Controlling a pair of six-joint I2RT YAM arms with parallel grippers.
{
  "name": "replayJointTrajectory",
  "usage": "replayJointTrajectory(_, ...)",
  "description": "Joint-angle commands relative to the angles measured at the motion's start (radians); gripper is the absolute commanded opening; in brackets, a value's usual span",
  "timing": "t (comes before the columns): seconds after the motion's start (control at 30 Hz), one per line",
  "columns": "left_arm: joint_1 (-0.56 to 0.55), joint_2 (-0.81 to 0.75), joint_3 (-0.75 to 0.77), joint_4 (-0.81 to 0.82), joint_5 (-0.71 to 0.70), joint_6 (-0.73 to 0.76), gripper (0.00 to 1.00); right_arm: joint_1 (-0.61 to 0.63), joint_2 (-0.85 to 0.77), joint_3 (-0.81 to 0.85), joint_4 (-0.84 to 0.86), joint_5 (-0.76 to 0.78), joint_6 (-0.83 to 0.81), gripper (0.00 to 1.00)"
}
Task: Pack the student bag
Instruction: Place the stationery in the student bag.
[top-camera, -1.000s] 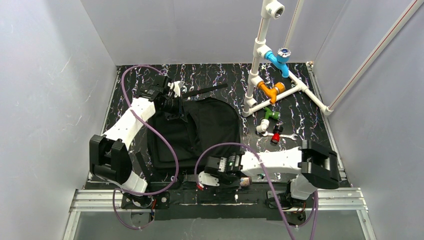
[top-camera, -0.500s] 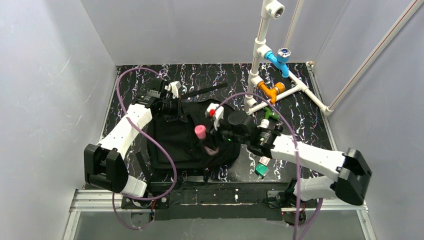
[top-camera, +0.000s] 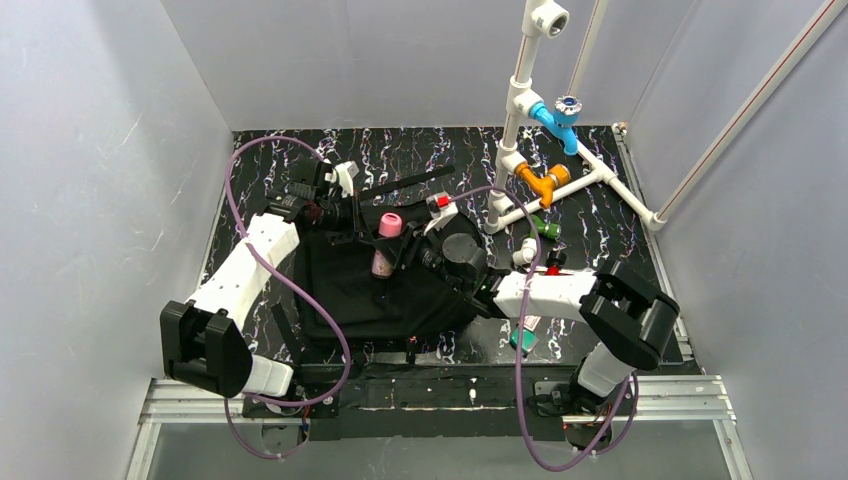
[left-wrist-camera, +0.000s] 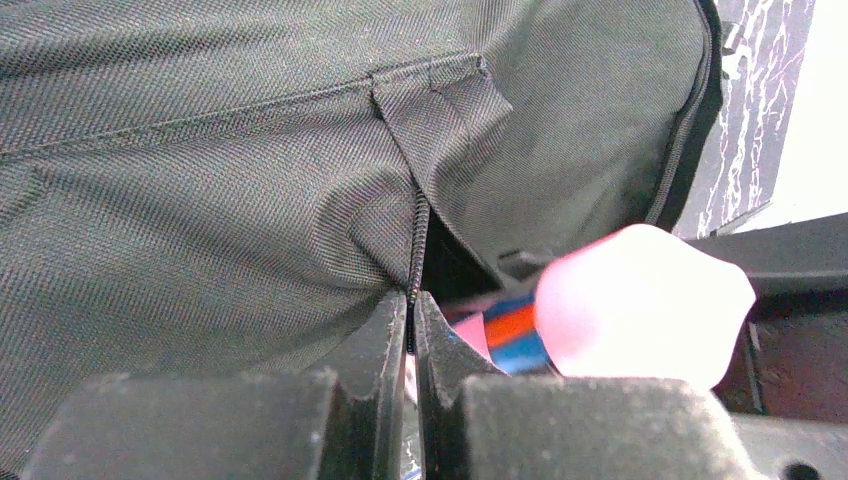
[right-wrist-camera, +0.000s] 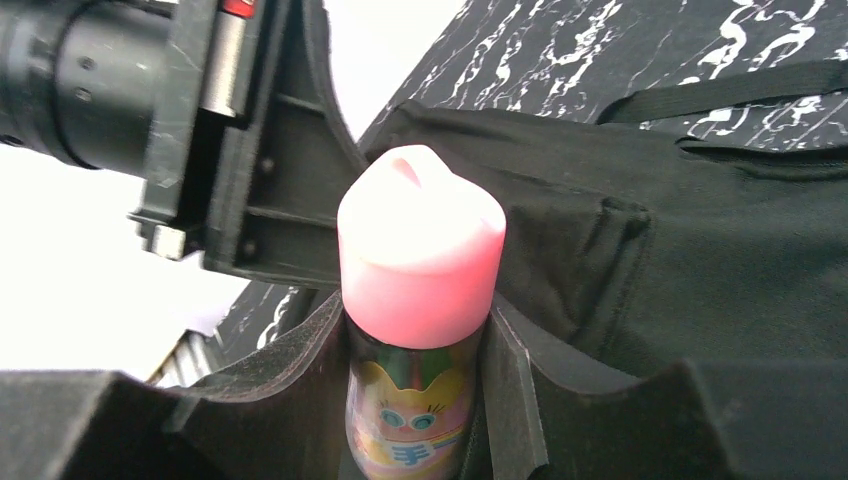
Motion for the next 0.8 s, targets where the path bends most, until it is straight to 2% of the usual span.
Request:
replayJointTrajectory(0.0,-0.004,-0.048,0.021,-0.028,0.102,-0.010,0.00,-0.017,0.031,-0.062,0.251,0.108,-0.086,0.01)
replayJointTrajectory(0.13,-0.004,-0.055,0.039,-0.046,0.101,0.006,0.00,-0.027,0.026,-0.094,0.268,0.036,-0.114,0.01)
replayJointTrajectory(0.33,-0.002,-0.056,0.116,-0.132,0.093,0.050,0.00,-0.027,0.026,-0.079,0.173,-0.077,-0.154,0.01)
replayJointTrajectory(0.4,-0.001,-0.057,0.125,-0.146,0.091,0.047,0.00,-0.027,0.044,-0.038,0.119,-0.158,-0.167,0.01)
replayJointTrajectory(0.43,-0.001,-0.059,0.120,-0.139,0.094,0.038,0.00,-0.024,0.059,-0.025,0.103,-0.252,-0.148,0.03)
replayJointTrajectory(0.6,-0.001,-0.049,0.114,-0.116,0.103,0.010,0.00,-0.002,0.149,0.019,0.070,-0.444,-0.041,0.19)
replayJointTrajectory(0.73,-0.001,-0.056,0.108,-0.117,0.085,0.011,0.00,-0.064,0.253,0.176,-0.201,-0.627,0.040,0.36)
replayJointTrajectory(0.77,0.000,-0.059,0.106,-0.120,0.077,0.012,0.00,-0.074,0.263,0.206,-0.282,-0.653,0.041,0.43)
